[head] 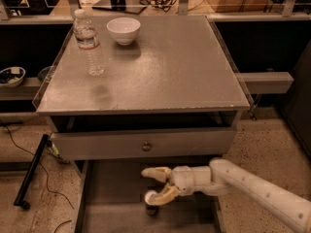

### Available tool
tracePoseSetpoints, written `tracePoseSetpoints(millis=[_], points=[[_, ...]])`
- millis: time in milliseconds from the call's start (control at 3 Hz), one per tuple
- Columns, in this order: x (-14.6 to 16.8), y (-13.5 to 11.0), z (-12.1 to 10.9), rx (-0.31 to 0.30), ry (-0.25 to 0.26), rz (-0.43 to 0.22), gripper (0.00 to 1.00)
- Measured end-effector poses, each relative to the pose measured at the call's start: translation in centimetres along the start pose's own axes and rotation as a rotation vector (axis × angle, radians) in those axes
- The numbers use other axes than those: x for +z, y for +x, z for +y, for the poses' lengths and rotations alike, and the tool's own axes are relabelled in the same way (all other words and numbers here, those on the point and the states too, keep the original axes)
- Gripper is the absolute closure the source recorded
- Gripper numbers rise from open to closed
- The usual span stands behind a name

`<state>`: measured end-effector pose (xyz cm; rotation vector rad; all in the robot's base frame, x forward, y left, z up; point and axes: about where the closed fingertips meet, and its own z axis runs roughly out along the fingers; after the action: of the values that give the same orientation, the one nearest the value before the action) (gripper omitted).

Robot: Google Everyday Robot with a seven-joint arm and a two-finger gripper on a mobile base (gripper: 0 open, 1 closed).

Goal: Pick redbull can from middle drawer and place on counter

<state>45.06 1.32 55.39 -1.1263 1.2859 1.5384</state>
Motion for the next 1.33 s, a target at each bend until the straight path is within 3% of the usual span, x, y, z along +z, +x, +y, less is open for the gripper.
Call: tracePoseSetpoints(millis=[333, 667, 1000, 1333], points=[[-1.2, -0.5, 1.5, -0.012, 0.028, 0.017, 0.00], [-1.2, -0.5, 1.5, -0.012, 0.028, 0.017, 0.00], [-0.7, 1.7, 0.7, -0.102, 0.125, 0.093, 0.00], [-0.3, 3.1, 1.0, -0.093, 0.144, 0.097, 0.00]])
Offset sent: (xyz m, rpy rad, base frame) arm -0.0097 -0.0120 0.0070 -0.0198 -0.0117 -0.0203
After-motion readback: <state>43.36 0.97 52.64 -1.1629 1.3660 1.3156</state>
